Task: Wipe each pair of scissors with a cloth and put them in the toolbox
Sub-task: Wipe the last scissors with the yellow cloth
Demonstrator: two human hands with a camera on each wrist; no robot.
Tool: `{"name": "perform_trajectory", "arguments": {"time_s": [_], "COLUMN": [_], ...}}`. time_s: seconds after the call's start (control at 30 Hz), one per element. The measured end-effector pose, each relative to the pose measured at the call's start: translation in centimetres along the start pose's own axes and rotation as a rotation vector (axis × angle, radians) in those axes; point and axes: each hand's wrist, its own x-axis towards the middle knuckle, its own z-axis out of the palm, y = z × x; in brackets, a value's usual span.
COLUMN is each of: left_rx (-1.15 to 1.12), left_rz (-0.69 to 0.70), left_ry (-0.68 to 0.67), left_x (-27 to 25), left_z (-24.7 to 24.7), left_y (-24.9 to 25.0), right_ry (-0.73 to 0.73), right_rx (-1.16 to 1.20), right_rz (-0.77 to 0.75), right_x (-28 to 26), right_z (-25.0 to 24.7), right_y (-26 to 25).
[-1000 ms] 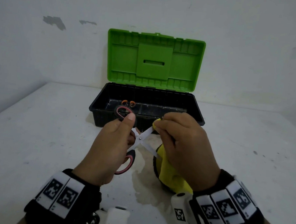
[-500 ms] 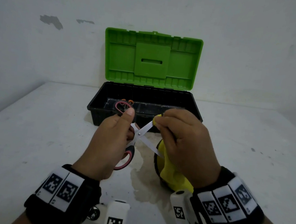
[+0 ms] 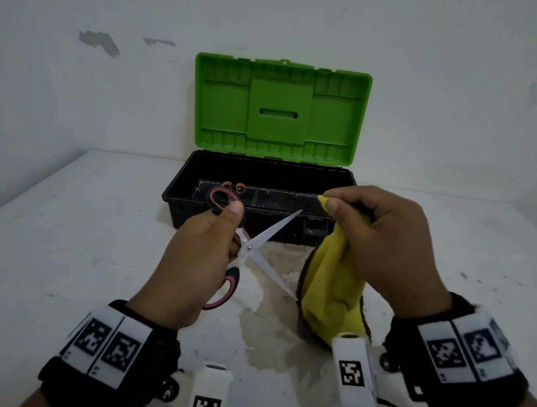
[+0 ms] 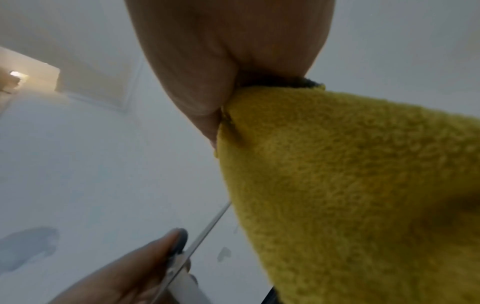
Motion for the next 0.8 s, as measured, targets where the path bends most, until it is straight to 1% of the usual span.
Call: {"name": "perform_trajectory", "arguments": {"time_s": [0.07,0.17,0.23,0.3,0.47,0.6,0.67,0.73,0.8], "left_rx": [0.073,0.11,0.107,0.108,0.108,0.093,0.087,0.084,0.075], "left_rz": [0.07,0.144,0.166,0.182,0.194,0.205,0.19,0.179,0.171], "left_ry": [0.007,0.002,0.012,0.023,0.036,0.036,0.032,0.025,0.02], "left_x": [0.0,0.0,-0.2,-0.3,-0.3,0.0,-0.1,-0.2,-0.3], "left_z": [0.2,0.7,0.8,0.7,0.6,1.0,1.0,0.9,0.9], "left_y": [0.1,0.3,0.4,0.2,0.2,0.3,0.2,0.2,0.0], "right_ry": [-0.077,-0.247,-0.28,-0.265,-0.185,-0.207,-0.212,-0.195,-0.157], "right_rx": [-0.018,-0.156,-0.237,-0.263,-0.236,-0.183,-0.176,-0.185,-0.203], "right_rz": [-0.099,-0.307,-0.377,-0.389,-0.333,-0.37,-0.383,-0.374,-0.331], "right_x": [-0.1,-0.8,-1.3,-1.3,-1.0,-2.3,-2.4,-2.0,-1.4], "right_z": [0.3,2.3,3.3,3.5,3.3,4.2,4.0,3.5,3.1], "right_y": [-1.3,-2.4,-2.4,-1.9,-1.1,-2.4,-2.3,-1.6,-0.6]}}
